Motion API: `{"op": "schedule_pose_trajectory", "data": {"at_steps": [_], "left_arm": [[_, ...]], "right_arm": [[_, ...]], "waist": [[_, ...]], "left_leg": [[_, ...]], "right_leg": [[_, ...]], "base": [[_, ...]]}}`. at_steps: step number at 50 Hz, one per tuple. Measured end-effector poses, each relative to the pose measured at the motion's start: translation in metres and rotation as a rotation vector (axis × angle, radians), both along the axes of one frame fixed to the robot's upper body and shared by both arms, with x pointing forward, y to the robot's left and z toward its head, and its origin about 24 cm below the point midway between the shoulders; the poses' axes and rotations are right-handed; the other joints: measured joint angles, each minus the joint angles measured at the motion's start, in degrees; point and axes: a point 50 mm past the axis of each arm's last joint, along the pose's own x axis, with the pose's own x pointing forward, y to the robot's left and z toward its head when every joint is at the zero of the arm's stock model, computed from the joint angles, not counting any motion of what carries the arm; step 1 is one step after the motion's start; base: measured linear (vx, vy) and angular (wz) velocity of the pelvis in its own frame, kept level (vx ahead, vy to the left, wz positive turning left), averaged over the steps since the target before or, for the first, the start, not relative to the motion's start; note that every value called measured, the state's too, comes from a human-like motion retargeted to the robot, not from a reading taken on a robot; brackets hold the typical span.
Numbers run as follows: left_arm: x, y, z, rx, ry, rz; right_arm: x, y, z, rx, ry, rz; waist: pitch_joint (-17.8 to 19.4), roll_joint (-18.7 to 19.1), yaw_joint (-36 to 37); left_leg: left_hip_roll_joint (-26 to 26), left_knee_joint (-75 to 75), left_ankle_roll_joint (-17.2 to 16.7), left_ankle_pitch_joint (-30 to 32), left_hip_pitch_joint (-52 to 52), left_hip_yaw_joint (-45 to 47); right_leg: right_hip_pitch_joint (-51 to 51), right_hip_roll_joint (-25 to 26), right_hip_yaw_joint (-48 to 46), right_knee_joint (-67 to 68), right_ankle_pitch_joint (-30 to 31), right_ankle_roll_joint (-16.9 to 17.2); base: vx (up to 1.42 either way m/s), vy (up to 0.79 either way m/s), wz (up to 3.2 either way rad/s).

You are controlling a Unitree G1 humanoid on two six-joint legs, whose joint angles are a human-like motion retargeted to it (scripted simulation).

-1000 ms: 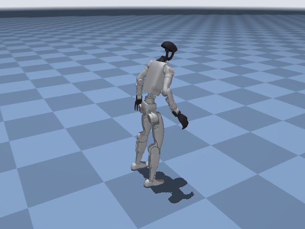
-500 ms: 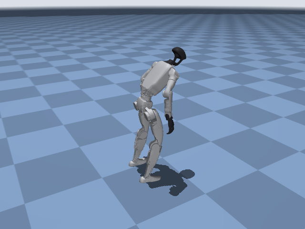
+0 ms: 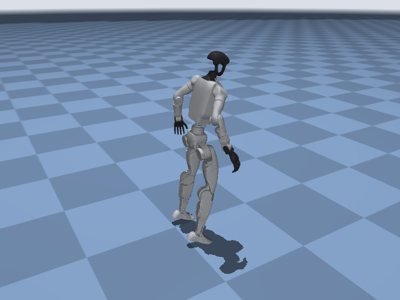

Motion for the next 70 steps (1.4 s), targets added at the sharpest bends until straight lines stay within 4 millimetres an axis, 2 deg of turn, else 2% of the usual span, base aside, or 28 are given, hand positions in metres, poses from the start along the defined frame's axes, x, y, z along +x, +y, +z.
{"op": "schedule_pose_trajectory", "data": {"at_steps": [2, 5, 6, 7, 8, 10, 12, 15, 17, 19, 23, 25, 28, 30, 33, 37, 41, 46, 50, 54, 59, 63, 65, 70], "left_arm": [[-0.004, 0.0, -0.005, -0.033, 0.047, -0.004], [-0.007, 0.0, -0.009, -0.073, 0.087, -0.026], [-0.004, 0.001, -0.009, -0.07, 0.081, -0.02], [0.001, 0.003, -0.009, -0.061, 0.072, -0.007], [0.009, 0.006, -0.009, -0.038, 0.056, 0.023], [0.031, 0.009, -0.01, 0.025, 0.04, 0.088], [0.045, 0.005, -0.012, 0.076, 0.04, 0.077], [0.069, -0.014, -0.009, 0.078, -0.014, -0.075], [0.082, -0.025, -0.004, 0.033, -0.071, -0.141], [0.087, -0.03, -0.001, 0.014, -0.1, -0.15], [0.069, -0.032, -0.009, -0.001, -0.053, -0.134], [0.057, -0.033, -0.012, -0.053, -0.035, -0.106], [0.053, -0.031, -0.012, -0.088, -0.03, -0.114], [0.06, -0.025, -0.011, -0.056, -0.016, -0.169], [0.078, -0.012, -0.008, 0.044, 0.018, -0.233], [0.099, -0.002, 0.0, 0.123, -0.028, -0.183], [0.117, -0.002, 0.011, 0.082, -0.148, -0.121], [0.136, -0.008, 0.021, 0.058, -0.207, -0.187], [0.142, -0.015, 0.022, 0.032, -0.228, -0.202], [0.143, -0.019, 0.018, -0.014, -0.221, -0.182], [0.142, -0.02, 0.012, 0.008, -0.171, -0.168], [0.148, -0.015, 0.015, 0.078, -0.148, -0.227], [0.152, -0.014, 0.018, 0.093, -0.155, -0.239], [0.16, -0.021, 0.022, 0.052, -0.228, -0.185]], "right_arm": [[0.002, -0.002, 0.002, 0.033, 0.012, 0.018], [0.008, -0.005, 0.013, 0.081, -0.01, 0.044], [0.014, -0.006, 0.017, 0.089, -0.042, 0.039], [0.021, -0.007, 0.022, 0.094, -0.079, 0.028], [0.031, -0.007, 0.026, 0.092, -0.126, 0.004], [0.053, -0.007, 0.028, 0.07, -0.199, -0.061], [0.059, -0.001, 0.019, 0.009, -0.184, -0.067], [0.062, 0.02, 0.006, 0.01, -0.135, 0.023], [0.061, 0.032, 0.004, 0.086, -0.161, 0.019], [0.055, 0.037, 0.003, 0.134, -0.204, -0.05], [0.041, 0.034, -0.001, 0.145, -0.211, -0.14], [0.04, 0.031, 0.0, 0.15, -0.207, -0.135], [0.049, 0.033, 0.003, 0.157, -0.229, -0.106], [0.057, 0.035, 0.005, 0.155, -0.247, -0.09], [0.067, 0.036, 0.005, 0.124, -0.247, -0.065], [0.064, 0.034, 0.001, 0.094, -0.211, -0.043], [0.043, 0.031, -0.006, 0.111, -0.16, -0.069], [0.01, 0.026, -0.02, 0.098, -0.035, -0.097], [-0.009, 0.025, -0.029, 0.085, 0.048, -0.113], [-0.017, 0.024, -0.029, 0.097, 0.048, -0.143], [-0.012, 0.024, -0.026, 0.111, 0.019, -0.148], [-0.01, 0.03, -0.029, 0.119, 0.023, -0.137], [-0.012, 0.035, -0.031, 0.132, 0.029, -0.132], [-0.011, 0.041, -0.033, 0.156, 0.017, -0.141]], "waist": [[1.9, -0.7, 0.0], [5.7, -1.2, -0.1], [7.5, -1.1, -0.2], [9.5, -1.0, -0.2], [11.6, -1.0, -0.3], [17.4, -1.9, -1.0], [19.8, -1.4, -0.8], [19.6, -0.9, -0.2], [18.8, -0.7, -0.6], [17.3, -0.5, -1.4], [9.9, 0.5, -1.9], [5.9, 0.9, -1.7], [2.4, -0.5, -1.3], [1.8, -1.8, -1.1], [2.5, -2.6, -0.3], [2.7, -2.9, 0.1], [0.8, -3.0, -0.9], [-1.0, -3.2, -0.8], [-1.9, -3.5, -1.1], [-1.8, -3.5, -2.8], [1.0, -2.7, -5.2], [2.6, -3.9, -5.2], [3.2, -4.3, -4.6], [5.3, -4.6, -3.7]], "left_leg": [[0.7, -4.0, -0.7, -2.0, -0.7, 2.0], [0.4, -8.3, -2.6, -8.3, -1.7, -1.7], [0.0, -8.1, -3.1, -9.0, -2.3, -3.7], [-0.6, -6.5, -2.3, -9.9, -3.3, -5.3], [-1.6, -2.3, 1.0, -11.2, -5.3, -6.0], [-4.7, 25.1, 10.8, -22.4, -15.4, -4.7], [-3.7, 46.1, 12.6, -29.9, -22.8, -2.3], [-2.0, 52.3, 13.3, -33.4, -22.4, 0.4], [-2.1, 49.1, 13.8, -32.0, -19.1, 0.4], [-2.8, 43.8, 12.8, -29.1, -15.5, -0.8], [-1.7, 28.5, 9.3, -23.9, -9.1, -2.3], [-0.5, 20.4, 7.3, -22.8, -6.3, -1.5], [-0.9, 12.9, 5.8, -23.5, -4.1, 0.1], [-1.7, 10.2, 5.9, -23.9, -3.7, 0.5], [-1.7, 8.2, 6.7, -23.6, -3.3, 0.8], [-1.5, 4.5, 5.1, -22.7, -1.6, 0.2], [-1.4, 1.3, 3.1, -22.3, -0.6, -2.0], [-1.2, -1.5, 1.9, -22.0, 0.4, -3.9], [-1.0, -2.0, 1.7, -22.2, 0.7, -5.1], [-0.9, -1.5, 1.4, -22.4, 0.4, -7.0], [0.1, -0.9, 1.3, -22.7, 0.9, -7.2], [0.0, -0.4, 1.8, -22.9, 0.5, -6.1], [0.2, -0.6, 1.8, -22.7, 0.3, -5.3], [0.7, -1.5, 1.7, -22.7, 0.3, -3.7]], "right_leg": [[-0.7, -0.9, 2.2, -5.6, 2.0, 3.5], [-2.3, -0.7, 11.2, -10.7, 3.4, 8.0], [-3.0, -0.2, 12.6, -9.7, 1.6, 7.7], [-4.2, 0.2, 13.4, -7.1, -1.4, 5.8], [-6.4, 0.4, 13.1, -1.3, -6.7, 1.0], [-14.1, -0.2, 12.5, 23.6, -23.0, -11.3], [-19.3, 0.3, 11.4, 41.3, -31.4, -15.8], [-19.2, 0.6, 10.7, 47.8, -34.2, -19.2], [-16.4, 0.5, 10.5, 45.5, -31.7, -18.4], [-12.4, 0.2, 10.0, 40.0, -28.1, -16.0], [-7.2, 1.6, 10.4, 25.6, -20.5, -11.2], [-6.2, 1.3, 9.1, 18.0, -20.3, -7.5], [-4.3, -1.7, 4.6, 6.2, -19.0, -0.8], [-3.2, -2.9, 3.8, 1.0, -17.3, 1.1], [-2.9, -2.8, 4.0, -1.4, -16.1, 1.2], [-2.0, -2.6, 2.9, -3.2, -14.9, 3.9], [-0.6, -2.8, 0.3, -5.0, -14.9, 4.7], [0.3, -2.8, -2.0, -5.3, -15.3, 5.8], [0.7, -2.8, -3.1, -4.8, -16.0, 6.5], [1.0, -2.3, -2.1, -4.0, -16.6, 7.6], [0.1, -0.9, 3.5, -1.9, -16.0, 7.2], [-0.2, -1.0, 3.3, -2.1, -17.6, 6.7], [-0.1, -0.8, 3.6, -3.4, -17.4, 6.1], [-0.4, -0.3, 4.4, -5.6, -16.3, 7.4]], "base": [[0.73, 0.08, 0.06], [0.69, 0.1, 0.01], [0.61, 0.1, -0.09], [0.51, 0.1, -0.14], [0.44, 0.1, -0.08], [0.38, 0.11, 0.01], [0.44, 0.09, -0.14], [0.47, 0.06, -0.19], [0.41, 0.05, 0.12], [0.37, 0.04, 0.36], [0.29, 0.01, -0.07], [0.22, 0.0, -0.59], [0.15, -0.05, -0.43], [0.06, -0.07, -0.17], [0.01, -0.06, -0.14], [0.05, -0.06, 0.1], [0.1, -0.04, 0.5], [0.09, -0.03, 0.38], [0.09, -0.02, 0.28], [0.06, -0.02, 0.35], [0.01, -0.01, 0.01], [0.02, -0.07, -0.23], [0.02, -0.07, -0.34], [0.02, -0.03, -0.21]]}}
